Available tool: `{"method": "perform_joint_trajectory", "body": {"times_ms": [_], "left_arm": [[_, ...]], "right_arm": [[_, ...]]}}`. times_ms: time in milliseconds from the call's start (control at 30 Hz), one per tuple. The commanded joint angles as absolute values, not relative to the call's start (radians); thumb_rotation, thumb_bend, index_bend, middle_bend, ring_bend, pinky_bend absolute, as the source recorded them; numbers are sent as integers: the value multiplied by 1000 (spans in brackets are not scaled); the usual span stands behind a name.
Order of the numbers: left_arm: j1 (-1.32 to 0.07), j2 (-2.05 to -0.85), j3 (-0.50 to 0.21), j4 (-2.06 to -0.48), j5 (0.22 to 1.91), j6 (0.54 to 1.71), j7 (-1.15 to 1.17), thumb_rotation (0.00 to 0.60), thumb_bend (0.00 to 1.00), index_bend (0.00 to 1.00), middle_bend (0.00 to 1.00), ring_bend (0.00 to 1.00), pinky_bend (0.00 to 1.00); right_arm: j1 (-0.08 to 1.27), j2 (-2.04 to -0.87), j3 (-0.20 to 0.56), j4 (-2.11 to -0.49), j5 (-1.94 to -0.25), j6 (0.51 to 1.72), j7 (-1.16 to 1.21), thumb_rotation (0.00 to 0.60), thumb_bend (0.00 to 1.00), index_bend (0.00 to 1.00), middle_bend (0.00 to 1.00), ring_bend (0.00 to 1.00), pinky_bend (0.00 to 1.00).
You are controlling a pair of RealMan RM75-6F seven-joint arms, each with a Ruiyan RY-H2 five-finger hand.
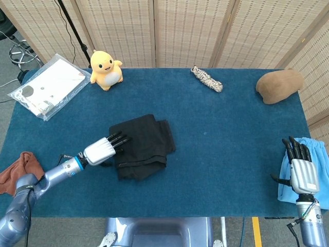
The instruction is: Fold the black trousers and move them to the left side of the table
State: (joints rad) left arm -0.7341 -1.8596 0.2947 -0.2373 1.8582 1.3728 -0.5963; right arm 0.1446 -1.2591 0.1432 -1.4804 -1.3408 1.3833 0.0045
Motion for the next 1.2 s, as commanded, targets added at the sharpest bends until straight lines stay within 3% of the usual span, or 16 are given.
{"method": "perform_joint_trajectory", "body": {"times_ms": [33, 533, 633, 700, 800, 867, 1200], "left_arm": [[-734, -1854, 290, -239, 1855, 1382, -588, 515, 37, 5, 0, 0, 61], [-750, -1895, 271, -240, 1841, 1355, -561, 523, 37, 5, 0, 0, 61], [-758, -1899, 266, -244, 1838, 1350, -564, 555, 47, 6, 0, 0, 62], [-761, -1902, 264, -245, 1837, 1350, -565, 591, 134, 25, 0, 0, 61], [-763, -1904, 265, -244, 1838, 1351, -567, 600, 302, 64, 0, 0, 62], [-765, -1906, 267, -240, 1840, 1344, -560, 600, 353, 72, 0, 0, 62], [-769, -1927, 254, -227, 1829, 1344, -542, 600, 370, 130, 0, 6, 103]], "right_arm": [[145, -1259, 143, -1481, -1341, 1384, 3, 600, 0, 0, 0, 0, 0], [146, -1260, 141, -1485, -1342, 1382, 0, 600, 0, 0, 0, 0, 0], [146, -1259, 141, -1486, -1343, 1382, 1, 600, 0, 0, 0, 0, 0], [145, -1258, 141, -1488, -1343, 1382, 3, 600, 0, 0, 0, 0, 0], [145, -1256, 142, -1489, -1341, 1382, 4, 600, 0, 0, 0, 0, 0], [145, -1256, 142, -1488, -1341, 1381, 4, 600, 0, 0, 0, 0, 0], [146, -1256, 142, -1490, -1341, 1379, 4, 600, 0, 0, 0, 0, 0]]}}
